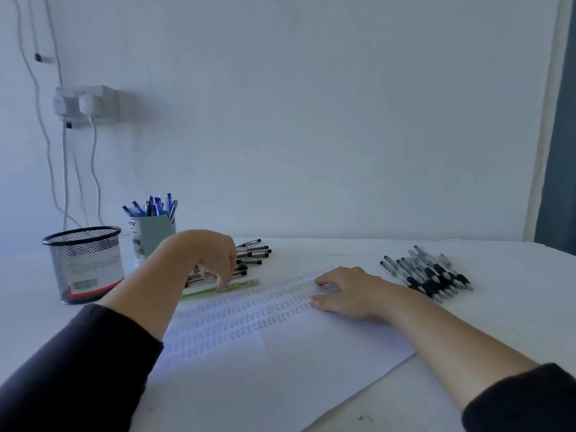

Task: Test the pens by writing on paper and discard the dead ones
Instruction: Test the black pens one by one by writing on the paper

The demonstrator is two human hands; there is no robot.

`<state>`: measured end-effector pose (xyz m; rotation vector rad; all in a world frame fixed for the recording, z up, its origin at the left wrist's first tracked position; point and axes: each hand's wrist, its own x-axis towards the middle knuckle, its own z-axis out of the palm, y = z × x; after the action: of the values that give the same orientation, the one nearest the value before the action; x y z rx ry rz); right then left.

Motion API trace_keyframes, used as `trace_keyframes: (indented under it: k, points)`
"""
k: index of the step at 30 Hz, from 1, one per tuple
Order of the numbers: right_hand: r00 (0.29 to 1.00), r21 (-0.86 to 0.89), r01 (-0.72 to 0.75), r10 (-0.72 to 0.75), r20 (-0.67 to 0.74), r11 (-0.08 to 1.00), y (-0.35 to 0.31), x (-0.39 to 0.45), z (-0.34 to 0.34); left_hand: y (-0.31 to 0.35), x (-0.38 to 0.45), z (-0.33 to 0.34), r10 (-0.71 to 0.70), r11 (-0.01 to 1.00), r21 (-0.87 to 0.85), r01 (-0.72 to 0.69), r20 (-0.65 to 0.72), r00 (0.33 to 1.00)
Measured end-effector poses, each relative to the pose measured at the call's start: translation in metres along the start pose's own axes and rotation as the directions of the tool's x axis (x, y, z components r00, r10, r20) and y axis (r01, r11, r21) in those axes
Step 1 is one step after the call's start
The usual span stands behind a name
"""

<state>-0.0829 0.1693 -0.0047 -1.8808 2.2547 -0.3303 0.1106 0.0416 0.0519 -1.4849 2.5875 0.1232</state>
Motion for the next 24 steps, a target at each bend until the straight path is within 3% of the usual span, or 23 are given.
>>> trace_keyframes:
  k: [7, 10, 12, 16, 18, 21, 24]
  points:
    - [0.999, 0.001, -0.024, 0.024, 0.039, 1.0, -0.003, -0.006, -0.001, 0.0, 0.013, 0.01, -0.059, 0.996, 0.058, 0.061, -0.025, 0.998]
    - [0.997, 0.09, -0.065, 0.062, 0.038, 0.994, 0.0, 0.001, 0.001, -0.002, 0.02, 0.014, -0.052, 0.992, 0.113, 0.058, -0.052, 0.997]
    - [0.995, 0.175, -0.094, 0.089, 0.036, 0.98, 0.004, 0.002, -0.001, -0.002, 0.024, 0.015, -0.022, 0.994, 0.101, 0.031, -0.091, 0.996]
    - [0.993, 0.158, -0.114, 0.111, 0.025, 0.981, 0.018, -0.004, -0.014, 0.003, 0.028, 0.013, 0.017, 1.0, -0.004, -0.019, -0.258, 0.966]
    - [0.992, 0.103, -0.118, 0.113, 0.054, 0.988, 0.022, -0.01, -0.02, 0.01, 0.026, 0.011, 0.035, 0.997, -0.046, -0.058, -0.405, 0.914]
    - [0.981, 0.019, -0.167, 0.165, 0.104, 0.986, 0.026, -0.01, -0.023, 0.024, 0.022, 0.01, -0.006, 0.987, -0.128, -0.094, -0.623, 0.782]
    - [0.973, 0.006, -0.189, 0.186, 0.134, 0.982, 0.026, -0.009, -0.022, 0.045, 0.011, 0.009, -0.116, 0.872, -0.398, -0.286, -0.735, 0.669]
